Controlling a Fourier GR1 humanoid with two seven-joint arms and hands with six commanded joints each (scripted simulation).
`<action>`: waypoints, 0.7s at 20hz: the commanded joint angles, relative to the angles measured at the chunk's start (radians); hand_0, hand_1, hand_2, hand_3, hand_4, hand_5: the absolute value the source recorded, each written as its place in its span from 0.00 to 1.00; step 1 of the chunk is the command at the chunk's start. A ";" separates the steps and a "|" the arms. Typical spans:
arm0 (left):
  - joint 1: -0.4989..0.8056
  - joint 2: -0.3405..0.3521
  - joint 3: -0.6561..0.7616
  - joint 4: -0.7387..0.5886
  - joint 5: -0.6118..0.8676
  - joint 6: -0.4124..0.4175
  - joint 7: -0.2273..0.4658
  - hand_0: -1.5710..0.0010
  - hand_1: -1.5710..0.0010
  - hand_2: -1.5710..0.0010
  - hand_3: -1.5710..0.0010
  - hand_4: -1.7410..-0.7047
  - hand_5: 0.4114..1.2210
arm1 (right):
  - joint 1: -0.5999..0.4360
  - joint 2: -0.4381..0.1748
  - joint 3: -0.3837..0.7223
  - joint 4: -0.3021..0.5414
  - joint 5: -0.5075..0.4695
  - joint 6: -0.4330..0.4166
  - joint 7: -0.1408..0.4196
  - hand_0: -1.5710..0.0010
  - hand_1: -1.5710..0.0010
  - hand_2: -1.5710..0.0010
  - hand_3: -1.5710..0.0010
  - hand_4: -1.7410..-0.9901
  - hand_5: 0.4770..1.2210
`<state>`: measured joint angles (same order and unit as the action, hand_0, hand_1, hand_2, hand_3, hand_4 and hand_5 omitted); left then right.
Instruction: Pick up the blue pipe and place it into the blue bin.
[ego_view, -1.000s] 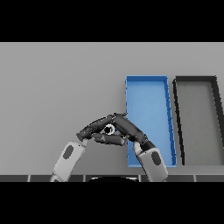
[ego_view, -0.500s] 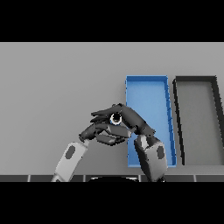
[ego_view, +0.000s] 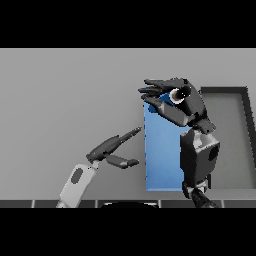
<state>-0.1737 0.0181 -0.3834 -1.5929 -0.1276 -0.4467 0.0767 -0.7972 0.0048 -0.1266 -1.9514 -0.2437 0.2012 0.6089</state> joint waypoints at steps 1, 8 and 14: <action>0.002 -0.001 0.002 0.002 0.001 0.002 0.011 1.00 1.00 1.00 1.00 0.76 0.07 | 0.006 -0.019 -0.028 0.015 0.020 -0.002 -0.001 0.00 0.00 0.00 0.00 0.32 1.00; 0.005 0.010 0.017 -0.008 0.010 0.006 0.025 1.00 1.00 1.00 1.00 0.77 0.07 | 0.173 -0.085 -0.112 0.064 0.117 -0.012 0.001 0.00 0.00 0.00 0.00 0.32 1.00; -0.008 0.010 0.018 0.018 -0.010 0.017 -0.008 1.00 1.00 1.00 1.00 0.78 0.06 | 0.406 -0.129 -0.056 0.098 0.150 -0.084 0.001 0.00 0.00 0.00 0.00 0.32 1.00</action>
<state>-0.1820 0.0284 -0.3656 -1.5749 -0.1374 -0.4298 0.0684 -0.3905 -0.1244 -0.1825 -1.8527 -0.0923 0.1208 0.6095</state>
